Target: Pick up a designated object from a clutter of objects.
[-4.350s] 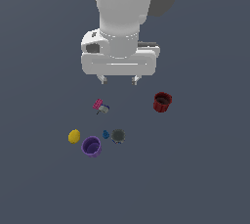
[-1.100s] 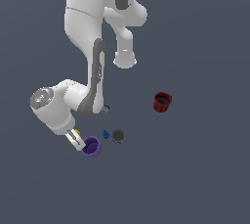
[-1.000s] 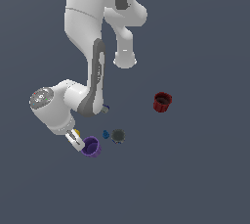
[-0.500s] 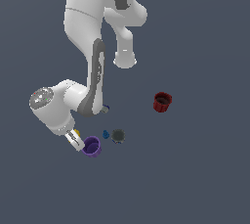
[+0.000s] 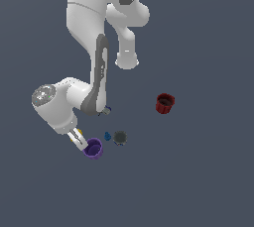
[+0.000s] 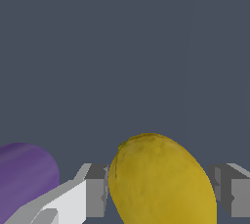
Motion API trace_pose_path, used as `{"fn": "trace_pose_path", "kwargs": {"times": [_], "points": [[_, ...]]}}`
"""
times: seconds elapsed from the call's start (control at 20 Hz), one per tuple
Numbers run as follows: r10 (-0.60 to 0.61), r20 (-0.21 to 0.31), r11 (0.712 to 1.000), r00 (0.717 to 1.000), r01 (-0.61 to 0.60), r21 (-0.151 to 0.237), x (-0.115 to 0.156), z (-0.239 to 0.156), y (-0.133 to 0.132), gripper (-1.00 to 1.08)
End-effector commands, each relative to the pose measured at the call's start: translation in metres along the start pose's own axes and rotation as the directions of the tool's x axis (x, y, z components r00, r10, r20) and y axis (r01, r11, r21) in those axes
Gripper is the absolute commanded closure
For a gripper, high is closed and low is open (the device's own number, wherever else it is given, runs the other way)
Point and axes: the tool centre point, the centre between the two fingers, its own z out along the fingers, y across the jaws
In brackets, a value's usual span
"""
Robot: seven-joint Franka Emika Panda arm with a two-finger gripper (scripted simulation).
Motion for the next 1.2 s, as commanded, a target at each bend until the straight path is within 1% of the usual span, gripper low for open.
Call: {"fn": "trace_pose_path", "kwargs": {"times": [0.0, 0.35, 1.15], "points": [[0.0, -0.001, 1.0, 1.0, 0.0, 0.001, -0.006, -0.008, -0.001, 1.08], [-0.001, 0.001, 1.0, 1.0, 0.001, 0.002, -0.034, -0.042, -0.003, 1.08], [-0.002, 0.004, 1.0, 1.0, 0.002, 0.001, -0.126, -0.153, -0.01, 1.08]]}}
